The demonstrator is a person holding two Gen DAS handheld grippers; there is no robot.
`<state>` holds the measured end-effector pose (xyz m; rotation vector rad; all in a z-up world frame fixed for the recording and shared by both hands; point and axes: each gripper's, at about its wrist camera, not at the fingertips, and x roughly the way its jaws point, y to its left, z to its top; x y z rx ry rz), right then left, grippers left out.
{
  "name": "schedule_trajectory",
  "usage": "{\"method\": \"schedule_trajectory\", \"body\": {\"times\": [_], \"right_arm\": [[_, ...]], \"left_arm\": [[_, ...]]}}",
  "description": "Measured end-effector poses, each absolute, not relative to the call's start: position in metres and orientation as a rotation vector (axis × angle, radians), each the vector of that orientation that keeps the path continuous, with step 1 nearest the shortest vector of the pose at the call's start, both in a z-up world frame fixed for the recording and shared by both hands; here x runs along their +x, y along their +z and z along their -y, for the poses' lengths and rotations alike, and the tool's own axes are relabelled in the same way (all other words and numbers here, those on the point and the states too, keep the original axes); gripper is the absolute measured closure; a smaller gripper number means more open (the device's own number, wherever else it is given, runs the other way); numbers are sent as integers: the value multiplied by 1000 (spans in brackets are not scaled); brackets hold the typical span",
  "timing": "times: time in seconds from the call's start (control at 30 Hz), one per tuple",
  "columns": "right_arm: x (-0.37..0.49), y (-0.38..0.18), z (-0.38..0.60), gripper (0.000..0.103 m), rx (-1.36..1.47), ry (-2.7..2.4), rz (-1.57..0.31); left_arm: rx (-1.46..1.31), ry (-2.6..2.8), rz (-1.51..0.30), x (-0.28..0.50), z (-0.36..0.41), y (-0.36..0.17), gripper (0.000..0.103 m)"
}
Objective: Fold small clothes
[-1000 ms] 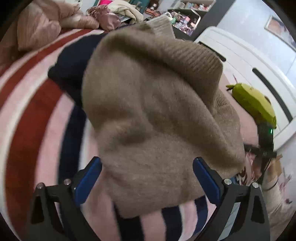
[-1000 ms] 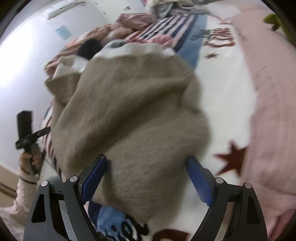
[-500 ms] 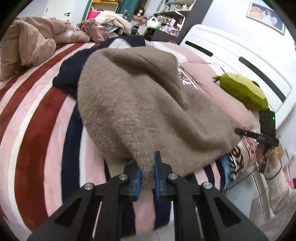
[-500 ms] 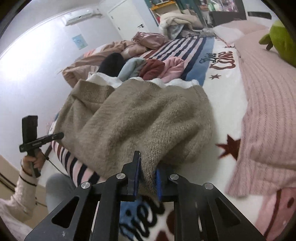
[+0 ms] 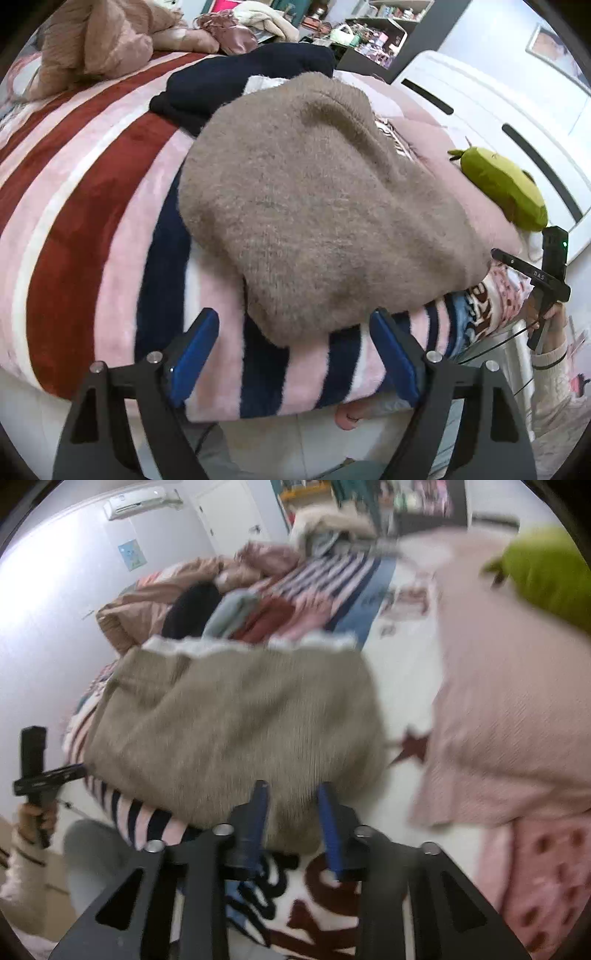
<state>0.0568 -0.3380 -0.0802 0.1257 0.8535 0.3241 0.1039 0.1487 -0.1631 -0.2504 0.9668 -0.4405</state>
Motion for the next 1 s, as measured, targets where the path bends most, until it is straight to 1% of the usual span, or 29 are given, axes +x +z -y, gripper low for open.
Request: {"method": "schedule_trajectory", "body": {"times": [0.07, 0.13, 0.2, 0.23, 0.27, 0.43, 0.5, 0.57, 0.7, 0.8, 0.87, 0.93, 1.0], "right_arm": [[51, -64, 332, 70, 89, 321, -796], [47, -53, 320, 70, 99, 406, -768], [47, -51, 301, 80, 97, 479, -761], [46, -52, 292, 92, 87, 495, -752], [47, -53, 277, 96, 72, 507, -732], [60, -70, 218, 98, 46, 596, -711], [67, -81, 200, 98, 41, 609, -725], [73, -93, 186, 98, 25, 601, -742], [88, -119, 171, 98, 13, 584, -800], [99, -138, 171, 98, 60, 575, -858], [103, -144, 171, 101, 62, 566, -874], [103, -145, 167, 101, 36, 557, -880], [102, -145, 165, 101, 20, 552, -881]], "left_arm": [[-317, -435, -979, 96, -153, -165, 18], [-378, -434, -993, 89, -154, -169, 17], [-440, -471, -973, 84, -148, -172, 16], [-462, -489, -972, 83, -144, -174, 16], [-491, -508, -969, 83, -138, -177, 16], [-599, -566, -960, 100, -110, -195, 15], [-632, -545, -932, 109, -106, -199, 15], [-691, -539, -899, 119, -105, -202, 10], [-740, -509, -831, 132, -102, -201, 10], [-728, -495, -792, 140, -99, -199, 10], [-667, -477, -794, 148, -91, -196, 10], [-653, -464, -780, 153, -88, -193, 10], [-642, -458, -763, 157, -87, -188, 13]]}}
